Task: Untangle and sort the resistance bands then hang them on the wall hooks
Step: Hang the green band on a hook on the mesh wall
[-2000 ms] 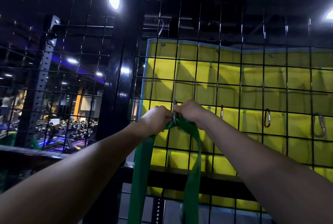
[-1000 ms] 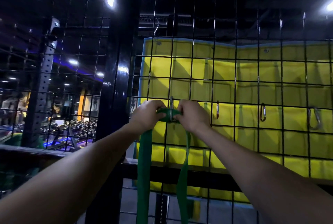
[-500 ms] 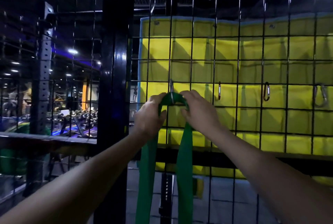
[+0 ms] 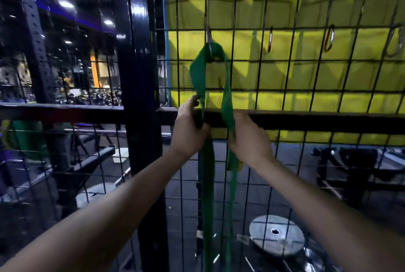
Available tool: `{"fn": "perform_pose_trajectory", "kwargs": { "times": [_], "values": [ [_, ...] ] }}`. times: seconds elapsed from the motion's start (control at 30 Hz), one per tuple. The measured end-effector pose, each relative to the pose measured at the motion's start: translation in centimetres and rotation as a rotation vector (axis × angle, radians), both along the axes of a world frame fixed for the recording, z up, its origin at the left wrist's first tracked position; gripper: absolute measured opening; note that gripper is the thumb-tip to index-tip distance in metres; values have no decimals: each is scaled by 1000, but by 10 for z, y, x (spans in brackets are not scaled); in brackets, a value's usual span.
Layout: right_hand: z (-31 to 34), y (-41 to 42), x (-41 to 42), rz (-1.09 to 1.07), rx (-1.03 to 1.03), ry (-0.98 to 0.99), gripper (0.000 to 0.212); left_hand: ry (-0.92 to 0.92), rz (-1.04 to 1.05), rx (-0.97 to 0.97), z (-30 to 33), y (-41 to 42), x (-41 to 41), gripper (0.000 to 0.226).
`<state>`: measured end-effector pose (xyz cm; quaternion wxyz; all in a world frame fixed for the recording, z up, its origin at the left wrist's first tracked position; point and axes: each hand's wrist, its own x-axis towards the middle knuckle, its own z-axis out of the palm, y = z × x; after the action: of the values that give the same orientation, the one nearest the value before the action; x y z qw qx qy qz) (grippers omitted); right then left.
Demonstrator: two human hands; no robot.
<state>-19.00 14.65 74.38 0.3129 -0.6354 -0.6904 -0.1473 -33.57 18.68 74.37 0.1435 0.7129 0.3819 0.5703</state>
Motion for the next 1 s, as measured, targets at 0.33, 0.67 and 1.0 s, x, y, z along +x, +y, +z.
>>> {"fn": "perform_pose_trajectory", "kwargs": {
  "times": [0.33, 0.67, 1.0],
  "values": [
    [-17, 2, -5, 33, 34, 104, 52, 92, 89, 92, -16, -13, 2, 51],
    [-16, -9, -15, 110, 78, 143, 48, 538, 435, 204, -20, -24, -12, 74],
    [-17, -13, -27, 19, 42, 69, 56, 794, 516, 248, -21, -25, -28, 72]
  ]
}}
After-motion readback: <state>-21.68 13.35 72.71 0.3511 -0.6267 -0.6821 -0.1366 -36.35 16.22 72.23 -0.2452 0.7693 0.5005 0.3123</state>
